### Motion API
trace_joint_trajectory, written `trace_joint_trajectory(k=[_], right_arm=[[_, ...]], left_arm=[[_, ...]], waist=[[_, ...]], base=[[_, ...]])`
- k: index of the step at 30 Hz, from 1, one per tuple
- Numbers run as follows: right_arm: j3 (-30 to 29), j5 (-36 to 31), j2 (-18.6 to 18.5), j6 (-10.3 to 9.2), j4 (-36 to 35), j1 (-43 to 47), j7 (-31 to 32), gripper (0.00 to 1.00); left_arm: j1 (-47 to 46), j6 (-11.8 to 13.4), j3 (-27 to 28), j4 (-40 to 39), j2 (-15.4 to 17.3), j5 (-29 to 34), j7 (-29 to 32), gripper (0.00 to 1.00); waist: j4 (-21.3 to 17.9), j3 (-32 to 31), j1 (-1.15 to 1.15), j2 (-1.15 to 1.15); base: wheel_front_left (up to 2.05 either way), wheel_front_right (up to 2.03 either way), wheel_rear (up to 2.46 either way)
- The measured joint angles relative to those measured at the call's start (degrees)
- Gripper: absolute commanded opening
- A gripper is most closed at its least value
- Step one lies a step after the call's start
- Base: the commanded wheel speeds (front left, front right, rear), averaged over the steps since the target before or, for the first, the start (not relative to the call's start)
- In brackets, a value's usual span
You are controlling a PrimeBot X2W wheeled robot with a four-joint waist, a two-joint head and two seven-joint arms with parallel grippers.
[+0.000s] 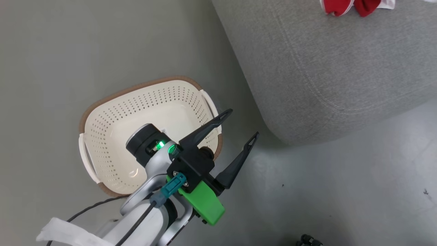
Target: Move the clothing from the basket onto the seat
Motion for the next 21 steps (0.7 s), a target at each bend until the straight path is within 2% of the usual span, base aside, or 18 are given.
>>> trace_joint_trajectory(k=[5, 21], right_arm=[[-0.6, -0.9, -0.7, -1.37, 4.4, -1.3, 0.1, 0.00], [0.0, 0.2, 2.3, -1.49, 19.1, 1.9, 0.4, 0.00]], left_arm=[[-1.3, -0.4, -0.1, -0.1, 0.2, 0.5, 0.0, 1.00], [-2.5, -0.9, -0.1, 0.7, 0.7, 0.5, -0.4, 1.00]], waist=[[1.4, 2.3, 0.00, 0.00], [3.4, 6.0, 0.00, 0.00]], base=[[0.00, 0.00, 0.00], [0.00, 0.00, 0.00]])
